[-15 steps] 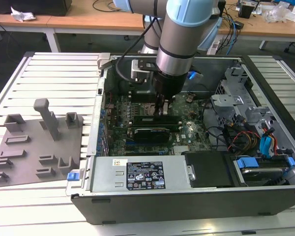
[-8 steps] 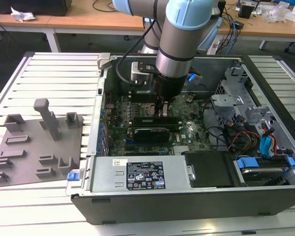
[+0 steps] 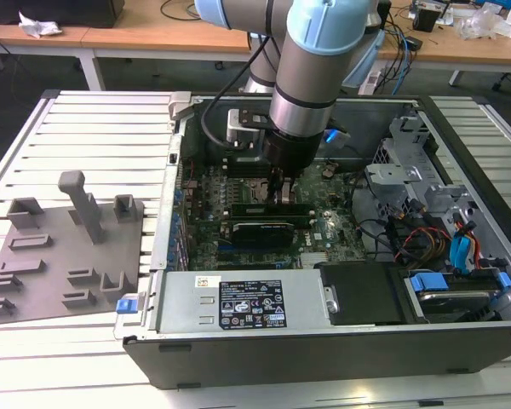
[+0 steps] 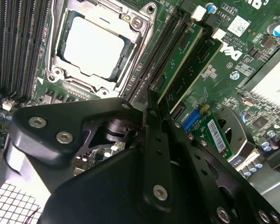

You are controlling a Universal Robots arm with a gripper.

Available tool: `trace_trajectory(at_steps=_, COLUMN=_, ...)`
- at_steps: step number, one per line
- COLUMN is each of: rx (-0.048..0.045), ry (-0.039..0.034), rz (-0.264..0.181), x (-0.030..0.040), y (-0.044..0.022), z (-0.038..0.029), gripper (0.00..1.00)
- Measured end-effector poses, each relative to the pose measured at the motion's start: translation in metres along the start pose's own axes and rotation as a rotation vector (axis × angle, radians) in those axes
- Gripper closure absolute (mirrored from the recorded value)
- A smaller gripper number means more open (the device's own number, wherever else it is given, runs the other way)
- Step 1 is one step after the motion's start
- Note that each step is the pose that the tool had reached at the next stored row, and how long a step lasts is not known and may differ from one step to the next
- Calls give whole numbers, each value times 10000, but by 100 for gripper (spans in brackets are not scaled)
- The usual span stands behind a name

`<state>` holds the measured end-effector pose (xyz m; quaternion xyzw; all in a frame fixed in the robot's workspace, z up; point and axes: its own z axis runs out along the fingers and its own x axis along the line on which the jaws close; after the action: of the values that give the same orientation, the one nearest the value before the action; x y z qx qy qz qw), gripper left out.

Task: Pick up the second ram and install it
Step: 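Insert the second ram into the second slot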

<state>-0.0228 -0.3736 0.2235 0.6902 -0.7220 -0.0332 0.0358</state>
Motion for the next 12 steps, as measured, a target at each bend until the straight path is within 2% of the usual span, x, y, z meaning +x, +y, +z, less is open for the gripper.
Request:
trace_trajectory(at_steps=4, rx=0, ry=0, rz=2, x=-13, y=1, z=-5, gripper=86)
trace_trajectory(at_steps=8, rx=-1, ry=-41, rz=56, x=-14, y=2, z=-10, gripper=86)
trace_trajectory(at_steps=9, rx=-3, ry=-55, rz=72, x=-14, y=2, z=-10, gripper=86)
trace_trajectory(at_steps=11, rx=-11, ry=-150, rz=79, x=-21, y=2, z=0, gripper=86)
trace_trajectory(at_steps=12, rx=-13, ry=-160, rz=79, x=-21, y=1, z=6, gripper=86)
